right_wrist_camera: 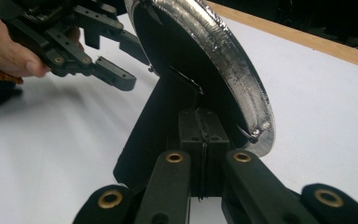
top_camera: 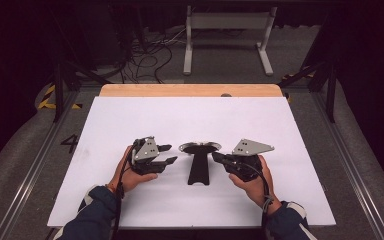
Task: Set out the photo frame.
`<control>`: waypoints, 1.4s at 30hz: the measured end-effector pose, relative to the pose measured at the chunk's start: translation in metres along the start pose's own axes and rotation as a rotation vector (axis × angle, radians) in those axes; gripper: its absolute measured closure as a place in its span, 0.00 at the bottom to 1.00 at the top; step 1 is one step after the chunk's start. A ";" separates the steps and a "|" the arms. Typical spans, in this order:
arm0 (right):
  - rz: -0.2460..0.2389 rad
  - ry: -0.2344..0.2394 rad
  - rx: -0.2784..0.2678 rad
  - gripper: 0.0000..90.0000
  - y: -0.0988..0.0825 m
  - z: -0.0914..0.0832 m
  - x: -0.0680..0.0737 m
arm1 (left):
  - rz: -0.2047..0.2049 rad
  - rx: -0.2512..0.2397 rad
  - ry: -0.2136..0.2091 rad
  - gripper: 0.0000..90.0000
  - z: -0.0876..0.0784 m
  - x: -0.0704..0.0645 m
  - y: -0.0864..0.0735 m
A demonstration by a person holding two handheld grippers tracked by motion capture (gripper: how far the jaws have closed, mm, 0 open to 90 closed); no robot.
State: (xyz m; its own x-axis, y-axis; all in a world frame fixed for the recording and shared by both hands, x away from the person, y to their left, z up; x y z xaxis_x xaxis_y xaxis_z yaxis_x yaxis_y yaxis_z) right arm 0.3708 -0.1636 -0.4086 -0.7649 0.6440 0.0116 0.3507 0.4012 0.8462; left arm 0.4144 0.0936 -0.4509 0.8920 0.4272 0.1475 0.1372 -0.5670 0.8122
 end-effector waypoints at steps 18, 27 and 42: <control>0.001 0.023 0.010 1.00 -0.003 0.036 0.042 | 0.035 0.006 -0.013 0.67 0.025 -0.001 0.015; 0.004 0.010 0.029 1.00 -0.010 0.059 0.058 | 0.030 -0.011 -0.015 0.74 0.025 -0.002 0.017; -0.034 -0.059 0.071 1.00 -0.020 0.073 0.069 | 0.071 0.007 0.008 0.83 0.022 -0.009 0.020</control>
Point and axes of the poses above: each handheld gripper's, and its own axes: z roughly forward along the jaws, y roughly out of its top, x roughly to its left, the point moved 4 cm from there along z, roughly forward along the jaws, and after that the axes turned 4 degrees about x, right-handed, at the moved point
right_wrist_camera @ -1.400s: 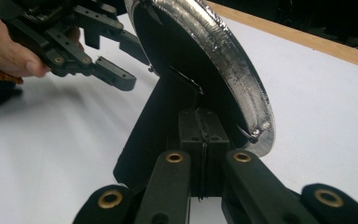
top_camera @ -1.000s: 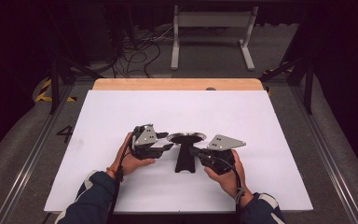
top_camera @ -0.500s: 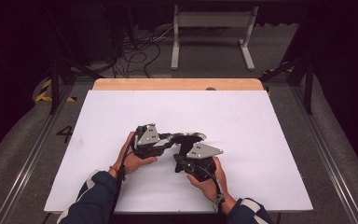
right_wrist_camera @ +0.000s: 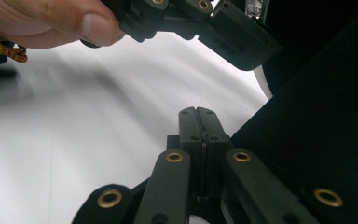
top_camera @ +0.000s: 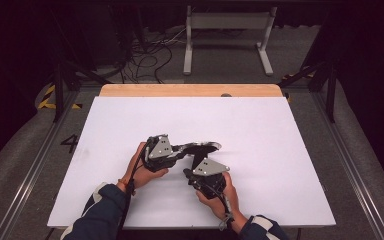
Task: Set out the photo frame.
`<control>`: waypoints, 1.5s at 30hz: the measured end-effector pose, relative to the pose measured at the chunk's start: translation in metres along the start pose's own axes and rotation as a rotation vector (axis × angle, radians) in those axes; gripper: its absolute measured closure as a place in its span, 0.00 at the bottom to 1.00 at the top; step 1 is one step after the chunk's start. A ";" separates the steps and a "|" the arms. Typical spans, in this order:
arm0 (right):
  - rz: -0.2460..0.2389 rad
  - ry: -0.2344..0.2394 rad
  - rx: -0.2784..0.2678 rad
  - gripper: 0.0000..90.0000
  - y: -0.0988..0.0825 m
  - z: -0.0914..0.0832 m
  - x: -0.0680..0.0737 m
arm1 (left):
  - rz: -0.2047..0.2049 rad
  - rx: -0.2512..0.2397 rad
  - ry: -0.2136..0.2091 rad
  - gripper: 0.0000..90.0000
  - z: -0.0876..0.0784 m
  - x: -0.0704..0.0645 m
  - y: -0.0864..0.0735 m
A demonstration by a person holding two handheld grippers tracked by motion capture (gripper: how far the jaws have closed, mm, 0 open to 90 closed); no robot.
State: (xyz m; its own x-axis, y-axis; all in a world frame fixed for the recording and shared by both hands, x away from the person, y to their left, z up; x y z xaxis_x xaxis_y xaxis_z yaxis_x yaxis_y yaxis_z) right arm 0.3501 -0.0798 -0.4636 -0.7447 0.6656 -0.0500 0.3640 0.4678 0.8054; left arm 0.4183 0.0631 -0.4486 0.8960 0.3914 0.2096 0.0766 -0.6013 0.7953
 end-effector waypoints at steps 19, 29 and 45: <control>0.004 -0.019 0.027 1.00 -0.006 -0.006 -0.002 | 0.016 0.008 0.014 0.78 0.000 -0.005 -0.001; 0.021 -0.012 0.039 1.00 -0.010 -0.006 -0.004 | -0.036 0.029 0.047 0.63 0.023 -0.001 -0.005; 0.042 -0.032 0.058 1.00 -0.013 -0.011 -0.015 | 0.038 0.022 0.014 0.87 0.019 -0.009 -0.002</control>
Point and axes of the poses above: each handheld gripper's, and its own axes: z roughly forward along the jaws, y roughly out of its top, x roughly to its left, the point moved 4 cm from there along z, roughly forward along the jaws, and after that the axes turned 4 degrees about x, right-handed, at the moved point
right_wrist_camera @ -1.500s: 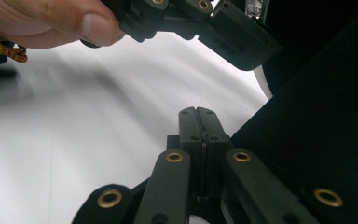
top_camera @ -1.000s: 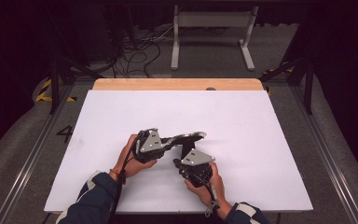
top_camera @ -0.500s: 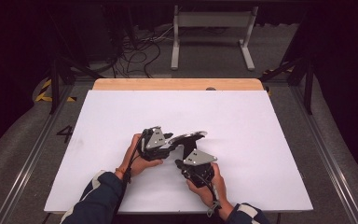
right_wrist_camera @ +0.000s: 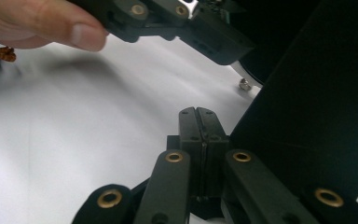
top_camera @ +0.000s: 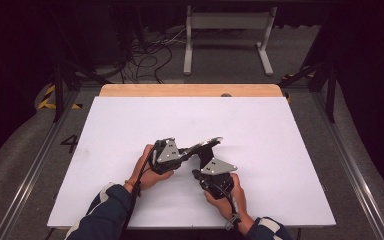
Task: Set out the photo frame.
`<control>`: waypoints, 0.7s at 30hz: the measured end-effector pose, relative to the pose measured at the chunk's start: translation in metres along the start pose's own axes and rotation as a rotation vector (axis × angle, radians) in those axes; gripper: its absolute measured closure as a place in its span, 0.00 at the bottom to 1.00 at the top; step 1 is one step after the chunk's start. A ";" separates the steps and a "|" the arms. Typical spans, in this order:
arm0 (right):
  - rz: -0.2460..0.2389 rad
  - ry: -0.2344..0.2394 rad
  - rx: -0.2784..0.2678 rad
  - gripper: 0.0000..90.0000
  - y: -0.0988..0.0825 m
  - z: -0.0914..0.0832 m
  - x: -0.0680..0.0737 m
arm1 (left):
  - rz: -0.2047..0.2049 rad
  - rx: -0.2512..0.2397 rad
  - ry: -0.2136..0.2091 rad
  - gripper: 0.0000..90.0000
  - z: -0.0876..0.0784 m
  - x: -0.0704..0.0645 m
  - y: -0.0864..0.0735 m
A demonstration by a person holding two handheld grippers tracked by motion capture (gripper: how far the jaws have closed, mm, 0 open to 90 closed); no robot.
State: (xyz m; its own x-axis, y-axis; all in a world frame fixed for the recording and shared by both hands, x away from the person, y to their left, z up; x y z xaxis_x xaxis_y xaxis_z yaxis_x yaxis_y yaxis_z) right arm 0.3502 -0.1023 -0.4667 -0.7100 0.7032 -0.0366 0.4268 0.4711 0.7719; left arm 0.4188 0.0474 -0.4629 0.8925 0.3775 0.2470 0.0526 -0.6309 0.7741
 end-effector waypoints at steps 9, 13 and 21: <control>0.002 -0.011 0.008 1.00 -0.004 -0.003 -0.012 | 0.022 0.013 0.009 0.87 0.000 -0.005 0.002; 0.001 -0.013 0.009 1.00 -0.005 -0.005 -0.018 | 0.024 0.014 0.016 0.86 0.000 -0.007 0.002; 0.005 0.016 0.006 1.00 -0.007 -0.009 -0.027 | 0.024 0.031 0.020 0.87 -0.003 -0.013 0.004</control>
Point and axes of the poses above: each handheld gripper's, and its own axes: z roughly forward along the jaws, y roughly out of its top, x roughly to its left, the point moved 4 cm from there along z, roughly forward along the jaws, and after that the axes turned 4 degrees about x, right-handed, at the moved point
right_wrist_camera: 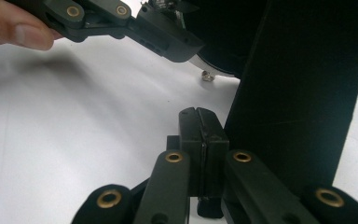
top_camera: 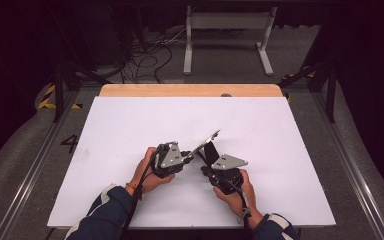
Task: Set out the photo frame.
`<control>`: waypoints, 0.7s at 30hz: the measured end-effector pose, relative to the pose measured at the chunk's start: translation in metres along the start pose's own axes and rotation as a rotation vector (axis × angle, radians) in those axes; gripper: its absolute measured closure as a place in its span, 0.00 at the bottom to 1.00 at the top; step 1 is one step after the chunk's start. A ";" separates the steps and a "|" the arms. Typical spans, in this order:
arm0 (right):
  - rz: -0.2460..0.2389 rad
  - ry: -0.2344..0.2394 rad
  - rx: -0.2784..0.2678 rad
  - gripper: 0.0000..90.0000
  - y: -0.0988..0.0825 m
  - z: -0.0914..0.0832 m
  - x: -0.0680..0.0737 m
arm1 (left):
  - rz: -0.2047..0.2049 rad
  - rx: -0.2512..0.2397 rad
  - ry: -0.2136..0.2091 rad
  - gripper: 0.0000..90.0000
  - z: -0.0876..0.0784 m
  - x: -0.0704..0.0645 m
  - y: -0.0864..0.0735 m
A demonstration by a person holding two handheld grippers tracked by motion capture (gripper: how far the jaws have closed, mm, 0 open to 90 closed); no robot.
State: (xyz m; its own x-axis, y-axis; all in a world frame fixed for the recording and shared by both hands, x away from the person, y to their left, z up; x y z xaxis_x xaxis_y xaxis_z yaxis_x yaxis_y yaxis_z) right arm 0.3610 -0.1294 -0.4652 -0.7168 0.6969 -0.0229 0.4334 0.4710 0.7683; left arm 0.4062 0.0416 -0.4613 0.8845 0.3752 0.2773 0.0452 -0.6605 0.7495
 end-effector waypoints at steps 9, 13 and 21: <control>-0.024 0.020 0.004 1.00 -0.002 -0.003 -0.006 | 0.001 0.000 -0.003 0.86 0.000 -0.004 0.002; -0.022 0.027 0.007 1.00 -0.003 -0.004 -0.008 | -0.055 -0.023 -0.042 0.77 0.002 -0.001 -0.001; -0.012 0.041 0.013 0.99 -0.003 -0.004 -0.008 | -0.073 -0.065 -0.077 0.80 0.001 0.000 -0.001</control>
State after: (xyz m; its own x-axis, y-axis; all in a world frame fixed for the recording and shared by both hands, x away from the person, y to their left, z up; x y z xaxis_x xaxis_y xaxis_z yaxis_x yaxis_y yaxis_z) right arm 0.3632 -0.1391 -0.4648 -0.7435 0.6687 -0.0062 0.4313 0.4866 0.7597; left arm 0.4068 0.0411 -0.4625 0.9133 0.3675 0.1757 0.0823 -0.5888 0.8041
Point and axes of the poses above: each handheld gripper's, and its own axes: z roughly forward along the jaws, y roughly out of its top, x roughly to its left, the point moved 4 cm from there along z, roughly forward along the jaws, and after that the axes turned 4 degrees about x, right-handed, at the moved point
